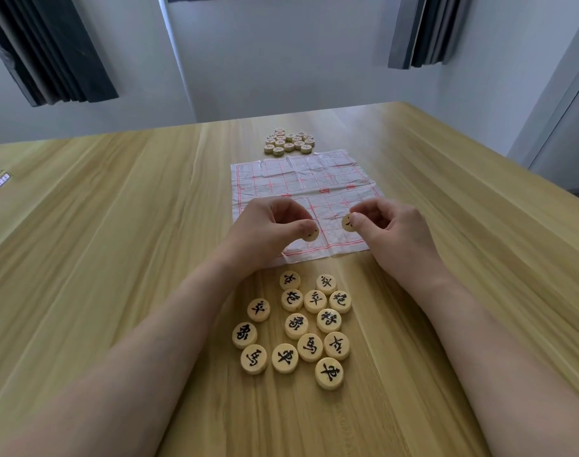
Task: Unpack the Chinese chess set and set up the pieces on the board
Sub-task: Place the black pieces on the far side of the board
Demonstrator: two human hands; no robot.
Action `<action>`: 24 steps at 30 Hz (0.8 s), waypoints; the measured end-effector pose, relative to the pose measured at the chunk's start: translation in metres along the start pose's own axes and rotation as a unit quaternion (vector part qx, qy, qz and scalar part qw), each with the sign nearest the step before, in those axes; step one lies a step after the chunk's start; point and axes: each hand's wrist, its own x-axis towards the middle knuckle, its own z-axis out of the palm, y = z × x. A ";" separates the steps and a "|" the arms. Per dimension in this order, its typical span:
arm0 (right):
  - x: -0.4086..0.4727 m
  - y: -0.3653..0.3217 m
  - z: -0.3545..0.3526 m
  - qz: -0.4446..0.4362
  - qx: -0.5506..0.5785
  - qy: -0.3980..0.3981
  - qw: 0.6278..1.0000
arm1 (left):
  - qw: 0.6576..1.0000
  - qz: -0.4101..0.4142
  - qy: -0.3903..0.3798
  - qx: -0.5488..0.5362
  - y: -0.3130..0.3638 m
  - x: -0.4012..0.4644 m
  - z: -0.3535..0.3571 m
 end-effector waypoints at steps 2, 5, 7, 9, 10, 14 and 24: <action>0.001 0.001 0.002 0.009 -0.011 -0.017 1.000 | 1.000 -0.003 -0.003 0.008 -0.001 0.000 0.003; 0.000 0.000 0.003 0.018 -0.070 -0.042 0.997 | 1.000 -0.016 -0.016 0.002 -0.007 -0.001 0.005; -0.001 -0.001 0.001 0.018 -0.100 -0.031 0.994 | 1.000 -0.016 -0.019 0.007 -0.009 -0.003 0.004; -0.001 -0.003 -0.001 0.020 -0.103 -0.016 0.994 | 0.999 -0.005 -0.026 0.032 -0.009 -0.004 0.003; -0.001 -0.005 0.000 0.019 -0.097 -0.011 0.995 | 0.999 -0.003 -0.030 0.040 -0.010 -0.004 0.002; -0.002 -0.009 0.005 -0.003 -0.097 -0.039 0.995 | 0.998 0.008 -0.032 0.055 -0.012 -0.004 0.003; -0.004 -0.006 0.006 -0.016 -0.157 -0.064 0.985 | 0.987 0.031 -0.013 0.157 -0.012 -0.005 0.004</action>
